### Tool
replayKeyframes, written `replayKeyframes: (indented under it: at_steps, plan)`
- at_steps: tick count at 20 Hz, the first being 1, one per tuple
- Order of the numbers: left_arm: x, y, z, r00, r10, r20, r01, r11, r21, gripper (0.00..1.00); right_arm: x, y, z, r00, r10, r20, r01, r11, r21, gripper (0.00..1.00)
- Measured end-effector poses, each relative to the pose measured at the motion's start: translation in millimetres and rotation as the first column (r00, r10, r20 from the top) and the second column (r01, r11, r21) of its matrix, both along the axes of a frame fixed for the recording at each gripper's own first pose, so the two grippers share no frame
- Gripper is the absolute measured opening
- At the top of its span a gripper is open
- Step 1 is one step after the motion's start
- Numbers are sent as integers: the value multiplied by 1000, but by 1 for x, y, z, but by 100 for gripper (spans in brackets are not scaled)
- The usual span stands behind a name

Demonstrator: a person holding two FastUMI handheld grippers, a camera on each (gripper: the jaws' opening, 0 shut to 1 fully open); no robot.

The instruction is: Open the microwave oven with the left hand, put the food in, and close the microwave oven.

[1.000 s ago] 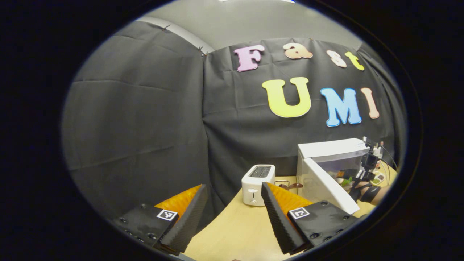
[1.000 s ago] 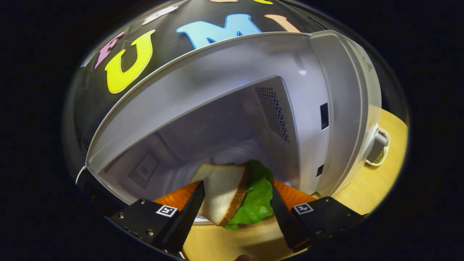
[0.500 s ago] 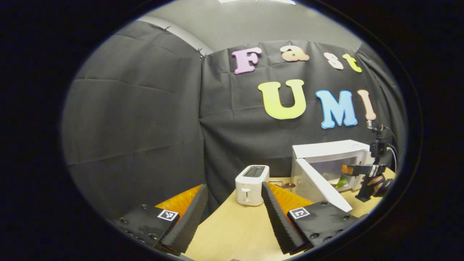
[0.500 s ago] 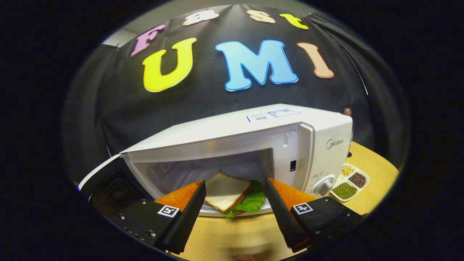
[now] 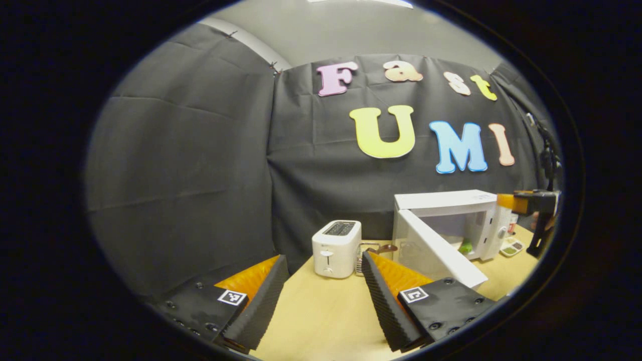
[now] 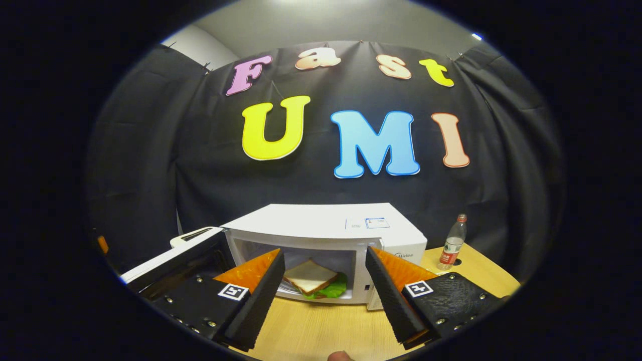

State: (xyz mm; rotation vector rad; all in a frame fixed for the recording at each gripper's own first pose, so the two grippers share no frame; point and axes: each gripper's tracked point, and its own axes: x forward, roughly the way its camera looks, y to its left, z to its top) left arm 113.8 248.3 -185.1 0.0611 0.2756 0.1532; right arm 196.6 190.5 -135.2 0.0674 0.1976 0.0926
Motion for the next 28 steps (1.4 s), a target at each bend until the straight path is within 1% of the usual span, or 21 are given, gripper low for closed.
replayKeyframes:
  at_steps: [1,2,3,4,8,10,11,12,15,17,21,22,25,28]
  plan:
    - [0,-2,-7,1000,-2,-8,2,1000,-5,98,-7,-5,7,1000,1,9,-1,1000,5,97]
    - [-1,-6,-14,1000,-4,-19,4,1000,-15,98,-15,-10,14,1000,1,16,-2,1000,9,98]
    - [-4,-10,-22,999,-4,-32,3,1000,-23,95,-22,-14,19,1000,1,20,-1,1000,9,97]
    - [-7,-15,-31,999,-7,-49,6,1000,-30,94,-28,-19,23,1000,-1,21,0,1000,10,97]
    - [-16,-38,-57,995,-56,-80,53,998,-35,80,-39,-38,33,999,-19,41,19,1000,8,97]
    - [-18,-46,-66,993,-71,-98,68,997,-37,66,-43,-46,34,999,-30,35,30,1000,5,97]
    - [-22,-51,-73,990,-81,-116,76,996,-47,54,-46,-49,35,999,-33,29,33,999,7,98]
    - [-22,-54,-77,990,-80,-116,75,996,-54,48,-47,-52,36,999,-37,27,37,999,8,98]
    - [-26,-64,-76,987,-98,-128,89,993,-72,17,-54,-60,40,999,-46,29,46,999,3,98]
    - [-27,-78,-79,983,-124,-135,113,990,-82,10,-57,-64,40,999,-45,20,45,999,0,98]
    - [-23,-109,-79,969,-204,-140,187,974,-127,7,-63,-74,41,998,-61,14,61,998,-3,98]
    - [-21,-119,-78,964,-228,-138,211,969,-128,9,-63,-77,41,998,-67,14,67,998,-5,98]
    - [-16,-149,-75,944,-303,-131,284,948,-144,7,-68,-87,41,996,-87,8,87,996,-11,98]
    - [-9,-176,-75,920,-373,-124,353,923,-156,9,-74,-96,40,995,-104,-1,104,994,-23,98]
